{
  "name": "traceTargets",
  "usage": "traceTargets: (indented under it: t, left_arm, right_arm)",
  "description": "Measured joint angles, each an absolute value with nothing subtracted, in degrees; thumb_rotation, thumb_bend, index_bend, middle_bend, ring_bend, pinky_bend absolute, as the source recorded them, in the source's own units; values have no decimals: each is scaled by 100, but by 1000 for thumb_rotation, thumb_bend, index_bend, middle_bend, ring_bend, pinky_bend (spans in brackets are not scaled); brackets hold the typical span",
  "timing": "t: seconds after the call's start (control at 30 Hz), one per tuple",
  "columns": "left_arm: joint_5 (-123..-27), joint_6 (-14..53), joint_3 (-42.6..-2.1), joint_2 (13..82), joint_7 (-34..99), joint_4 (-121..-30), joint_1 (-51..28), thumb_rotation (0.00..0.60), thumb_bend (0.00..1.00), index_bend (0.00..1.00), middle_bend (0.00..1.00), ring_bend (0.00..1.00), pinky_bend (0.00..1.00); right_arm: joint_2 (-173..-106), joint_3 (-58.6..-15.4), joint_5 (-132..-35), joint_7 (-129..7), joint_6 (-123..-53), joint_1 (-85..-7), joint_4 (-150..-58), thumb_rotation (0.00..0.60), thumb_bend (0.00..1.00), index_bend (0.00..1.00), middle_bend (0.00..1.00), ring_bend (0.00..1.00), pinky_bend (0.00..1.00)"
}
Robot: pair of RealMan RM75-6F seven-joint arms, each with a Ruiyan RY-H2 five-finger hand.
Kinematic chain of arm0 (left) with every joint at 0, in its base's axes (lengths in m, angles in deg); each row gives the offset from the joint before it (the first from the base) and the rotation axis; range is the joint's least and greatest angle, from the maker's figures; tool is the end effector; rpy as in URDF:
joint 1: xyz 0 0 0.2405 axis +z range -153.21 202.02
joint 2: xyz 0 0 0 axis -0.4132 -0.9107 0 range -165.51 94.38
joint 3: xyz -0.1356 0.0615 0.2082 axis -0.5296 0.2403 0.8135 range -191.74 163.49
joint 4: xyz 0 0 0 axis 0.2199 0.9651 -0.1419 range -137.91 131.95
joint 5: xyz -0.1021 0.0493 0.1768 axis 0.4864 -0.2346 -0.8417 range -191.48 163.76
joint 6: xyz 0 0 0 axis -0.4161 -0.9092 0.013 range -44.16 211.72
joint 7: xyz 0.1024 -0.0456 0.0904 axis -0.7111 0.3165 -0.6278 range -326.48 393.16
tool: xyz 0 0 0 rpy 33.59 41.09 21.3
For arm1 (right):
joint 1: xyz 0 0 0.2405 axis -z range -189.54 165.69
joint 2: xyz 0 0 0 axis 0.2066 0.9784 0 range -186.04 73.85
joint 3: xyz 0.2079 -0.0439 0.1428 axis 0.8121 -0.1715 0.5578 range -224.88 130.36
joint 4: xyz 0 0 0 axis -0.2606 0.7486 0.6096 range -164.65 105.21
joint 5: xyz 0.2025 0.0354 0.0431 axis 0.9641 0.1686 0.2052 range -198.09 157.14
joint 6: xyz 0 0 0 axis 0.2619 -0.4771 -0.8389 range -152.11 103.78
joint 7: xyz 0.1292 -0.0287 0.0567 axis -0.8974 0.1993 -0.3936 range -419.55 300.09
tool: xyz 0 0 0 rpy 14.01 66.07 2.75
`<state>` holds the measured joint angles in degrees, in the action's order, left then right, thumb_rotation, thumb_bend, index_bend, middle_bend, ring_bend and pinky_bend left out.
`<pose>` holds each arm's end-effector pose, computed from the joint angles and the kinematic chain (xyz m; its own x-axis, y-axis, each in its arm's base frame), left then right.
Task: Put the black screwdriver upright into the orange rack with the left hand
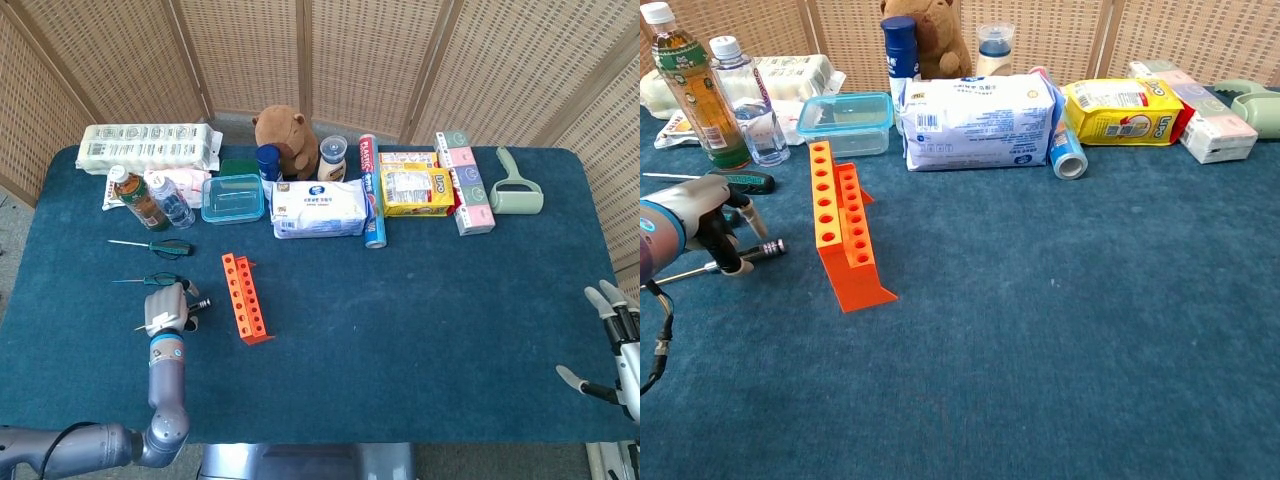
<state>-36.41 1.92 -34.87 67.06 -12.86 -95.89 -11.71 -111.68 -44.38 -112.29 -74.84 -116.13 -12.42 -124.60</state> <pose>-0.1810 0.2992 -0.0388 0.2039 0.3622 0.9095 0.8650 0.3684 -0.3406 -0.3028 -0.1565 0.2107 0.2459 0.0741 0.9665 -0.9659 -0.0650 0.2508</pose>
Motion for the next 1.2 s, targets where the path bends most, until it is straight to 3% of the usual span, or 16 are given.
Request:
traceTargets:
  t: [0.53,1.2]
  left_arm:
    - [-3494,118,-3531,6862,-1496,-9510,-1299,600,406,405,1000,999,983]
    - [-3505,-44,-3482,6930,-1692,-9614,-1357,600,412,414,1000,999,983]
  right_arm:
    - [-11148,-4442,-11223,-7536,-11608,-1245,-12457,600,0,16,0,0,0]
    - [-11144,-4441,-11218,-7561,-11631,-1237,-12465,600,0,16,0,0,0]
